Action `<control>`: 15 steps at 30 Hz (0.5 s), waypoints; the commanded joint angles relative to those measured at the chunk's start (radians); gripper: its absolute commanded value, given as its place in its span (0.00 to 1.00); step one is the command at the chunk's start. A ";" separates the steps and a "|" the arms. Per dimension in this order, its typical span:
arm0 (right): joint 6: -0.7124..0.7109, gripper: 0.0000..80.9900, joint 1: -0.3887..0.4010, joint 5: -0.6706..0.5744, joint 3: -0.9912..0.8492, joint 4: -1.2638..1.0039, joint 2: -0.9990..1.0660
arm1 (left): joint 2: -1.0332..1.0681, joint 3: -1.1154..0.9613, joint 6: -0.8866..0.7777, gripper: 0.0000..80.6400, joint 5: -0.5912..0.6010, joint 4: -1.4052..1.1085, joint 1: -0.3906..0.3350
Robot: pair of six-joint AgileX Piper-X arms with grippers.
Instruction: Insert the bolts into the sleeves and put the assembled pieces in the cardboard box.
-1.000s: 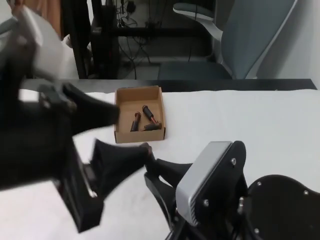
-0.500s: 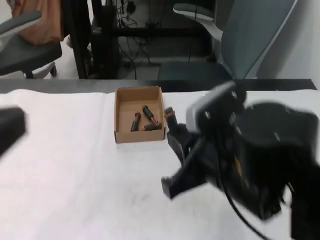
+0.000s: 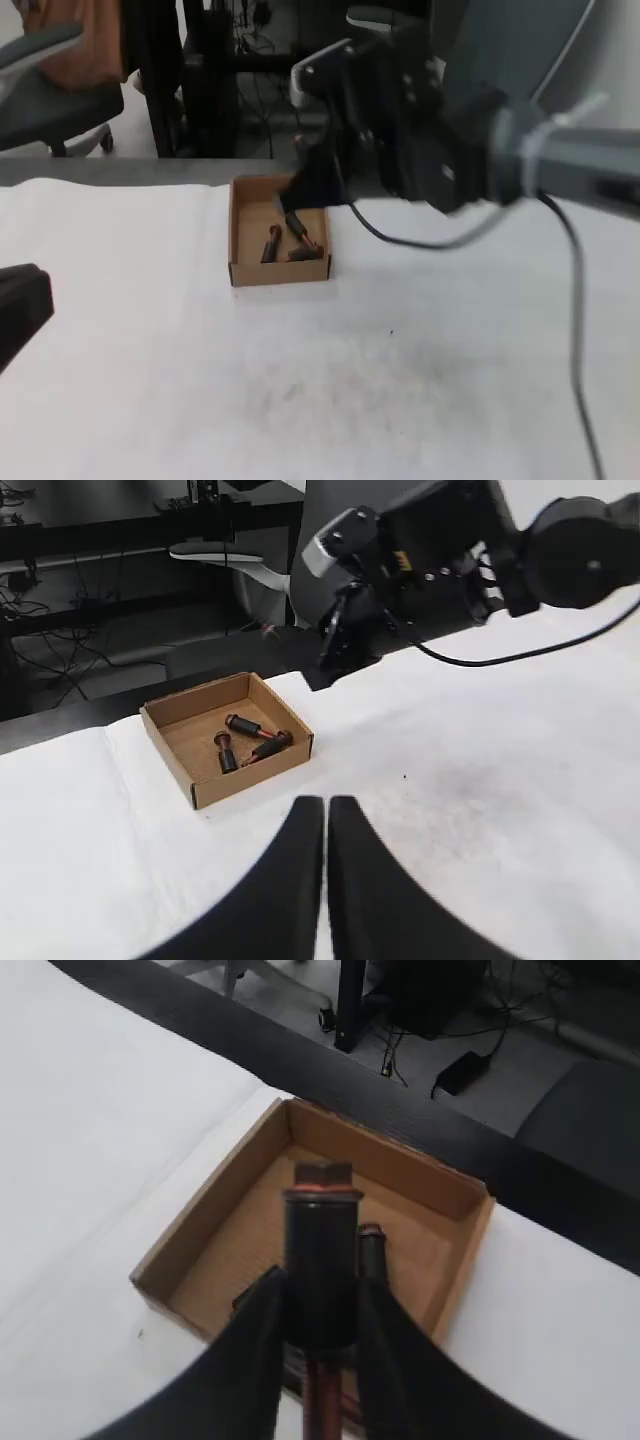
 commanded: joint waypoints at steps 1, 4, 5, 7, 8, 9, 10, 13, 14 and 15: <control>-0.009 0.01 -0.015 -0.065 -0.136 0.063 0.097 | -0.005 0.002 -0.004 0.02 -0.008 -0.003 0.000; -0.007 0.01 -0.015 -0.089 -0.224 0.142 0.191 | -0.005 0.024 -0.005 0.02 -0.008 -0.003 0.000; -0.007 0.00 -0.015 -0.106 -0.242 0.167 0.209 | -0.004 0.035 -0.005 0.02 -0.008 -0.003 0.000; -0.007 0.12 -0.015 -0.166 -0.267 0.203 0.238 | -0.003 0.051 -0.008 0.02 -0.008 -0.003 0.000; -0.007 0.22 -0.015 -0.184 -0.268 0.207 0.241 | -0.003 0.053 -0.008 0.02 -0.008 -0.003 0.000; -0.007 0.40 -0.015 -0.190 -0.268 0.212 0.241 | -0.003 0.053 -0.008 0.02 -0.008 -0.003 0.000; -0.003 0.62 -0.012 -0.190 -0.268 0.213 0.236 | -0.003 0.053 -0.008 0.02 -0.008 -0.006 0.000; -0.002 0.86 -0.004 -0.142 -0.268 0.217 0.202 | -0.003 0.053 -0.008 0.02 -0.008 -0.022 0.000; -0.006 0.86 -0.002 -0.122 -0.268 0.218 0.182 | -0.003 0.053 -0.008 0.02 -0.008 -0.027 0.000; -0.016 0.86 -0.002 -0.113 -0.268 0.218 0.156 | -0.003 0.053 -0.008 0.02 -0.008 -0.032 0.000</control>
